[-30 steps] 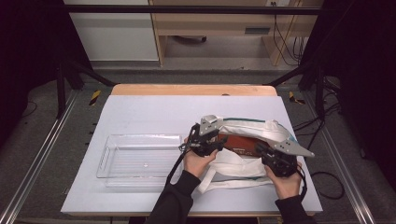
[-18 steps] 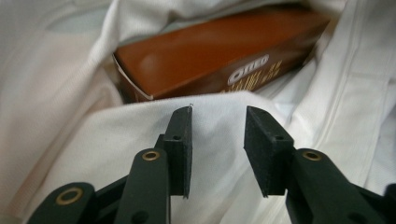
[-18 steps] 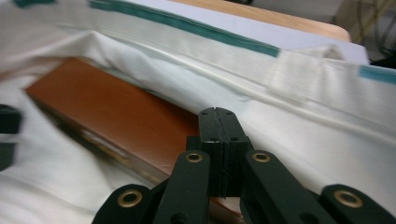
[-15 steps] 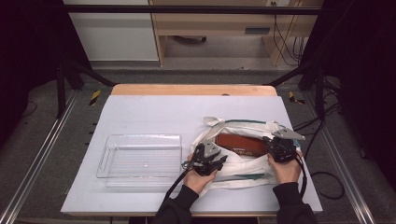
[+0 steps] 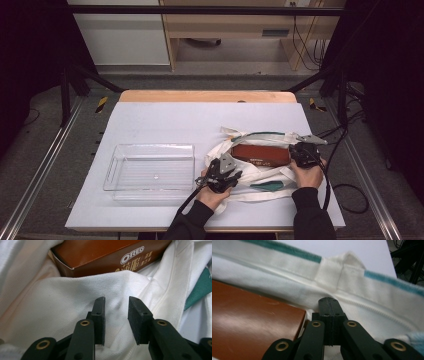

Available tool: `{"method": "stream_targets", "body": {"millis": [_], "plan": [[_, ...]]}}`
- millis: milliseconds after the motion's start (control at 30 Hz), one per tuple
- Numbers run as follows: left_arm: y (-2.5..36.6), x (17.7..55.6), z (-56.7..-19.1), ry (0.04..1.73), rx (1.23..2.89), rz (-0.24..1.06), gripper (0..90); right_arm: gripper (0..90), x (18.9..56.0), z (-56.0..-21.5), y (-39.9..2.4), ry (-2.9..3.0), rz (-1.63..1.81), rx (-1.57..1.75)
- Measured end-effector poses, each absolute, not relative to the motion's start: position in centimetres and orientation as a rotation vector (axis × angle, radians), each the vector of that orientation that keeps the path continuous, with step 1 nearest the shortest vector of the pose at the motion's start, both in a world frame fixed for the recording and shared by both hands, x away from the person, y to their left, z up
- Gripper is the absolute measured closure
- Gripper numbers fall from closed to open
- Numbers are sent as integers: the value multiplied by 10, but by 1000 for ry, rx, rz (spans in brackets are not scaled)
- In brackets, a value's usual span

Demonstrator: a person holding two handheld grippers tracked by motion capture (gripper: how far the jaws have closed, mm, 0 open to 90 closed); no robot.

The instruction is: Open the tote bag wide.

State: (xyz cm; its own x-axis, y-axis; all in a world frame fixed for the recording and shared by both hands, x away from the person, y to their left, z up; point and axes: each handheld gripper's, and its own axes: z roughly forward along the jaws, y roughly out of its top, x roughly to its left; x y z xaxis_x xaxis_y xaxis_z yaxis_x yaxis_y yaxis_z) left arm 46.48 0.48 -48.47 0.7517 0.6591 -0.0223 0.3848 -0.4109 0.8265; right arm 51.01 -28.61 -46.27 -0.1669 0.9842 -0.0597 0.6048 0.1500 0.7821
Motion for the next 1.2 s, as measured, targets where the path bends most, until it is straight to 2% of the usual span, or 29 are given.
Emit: {"method": "stream_targets", "body": {"millis": [267,367,467,700,733,833,900,933,1067,1200], "plan": [[6,466,-484,786,2038,369,663,900,508,-475,-292,1866,871,1514],[8,467,-479,786,2021,344,628,900,504,-471,-293,1852,894,1500],[11,467,-467,770,1978,336,578,827,495,-462,-297,1802,985,1482],[13,474,-433,746,1889,369,493,752,471,-440,-301,1761,1151,1376],[11,480,-426,753,1880,372,481,709,468,-435,-297,1799,1164,1341],[8,486,-422,763,1888,375,454,667,466,-433,-291,1829,1161,1310],[4,494,-421,774,1904,370,417,602,466,-434,-285,1871,1154,1305],[3,498,-422,784,1911,370,417,602,466,-434,-285,1871,1154,1305],[1,512,-429,769,1939,379,381,502,464,-439,-285,1907,1133,1323],[-1,516,-429,717,1969,402,332,471,461,-442,-285,1924,1116,1323]]}}
